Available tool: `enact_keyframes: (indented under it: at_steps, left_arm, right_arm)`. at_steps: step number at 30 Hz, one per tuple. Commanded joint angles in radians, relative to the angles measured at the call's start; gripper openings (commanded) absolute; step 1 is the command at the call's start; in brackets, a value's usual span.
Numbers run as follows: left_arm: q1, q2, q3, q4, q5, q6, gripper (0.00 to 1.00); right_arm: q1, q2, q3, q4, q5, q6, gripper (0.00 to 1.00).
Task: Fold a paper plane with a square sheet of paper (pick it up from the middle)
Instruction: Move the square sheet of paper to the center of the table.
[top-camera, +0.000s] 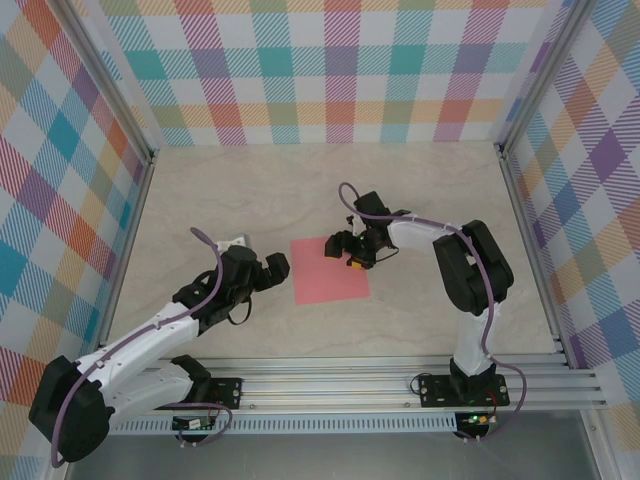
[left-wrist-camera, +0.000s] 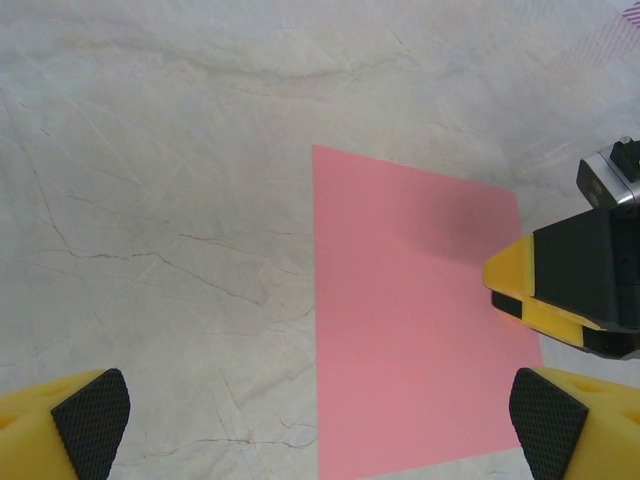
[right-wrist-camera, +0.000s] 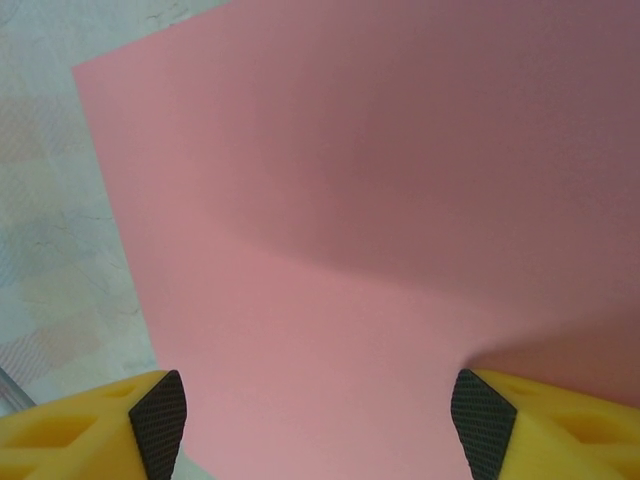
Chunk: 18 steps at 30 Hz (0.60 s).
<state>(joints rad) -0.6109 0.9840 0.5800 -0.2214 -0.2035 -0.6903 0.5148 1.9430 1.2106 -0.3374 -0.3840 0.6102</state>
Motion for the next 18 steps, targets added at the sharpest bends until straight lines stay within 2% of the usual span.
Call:
enact_keyframes:
  at_steps: [1,5,8,9,11,14,15,18]
  left_arm:
    - [0.022,0.001,0.053,-0.047,0.009,0.016,1.0]
    - [0.036,0.033,0.063,-0.017,0.082,-0.045,1.0]
    - [0.061,0.072,0.129,-0.11,0.159,-0.091,1.0]
    - [0.062,0.085,0.154,-0.143,0.166,-0.093,1.0]
    - [0.065,0.109,0.181,-0.173,0.175,-0.067,1.0]
    - [0.072,0.145,0.153,-0.112,0.209,-0.008,1.0]
    - [0.076,0.149,0.137,-0.08,0.218,0.003,1.0]
    - [0.095,0.169,0.138,-0.091,0.238,-0.045,1.0]
  right_arm:
    - [0.0,0.005,-0.01,-0.103,0.087,0.039,0.75]
    - [0.001,-0.055,0.095,-0.201,0.139,0.044,0.82]
    - [0.012,-0.093,0.229,-0.344,0.206,0.048,0.9]
    - [0.024,-0.106,0.257,-0.377,0.254,0.044,0.98]
    - [0.064,-0.138,0.289,-0.416,0.41,0.004,1.0]
    - [0.123,-0.176,0.251,-0.384,0.663,-0.024,1.0]
    - [0.133,-0.188,0.226,-0.357,0.716,-0.012,1.0]
    - [0.135,-0.209,0.18,-0.367,0.74,0.118,1.0]
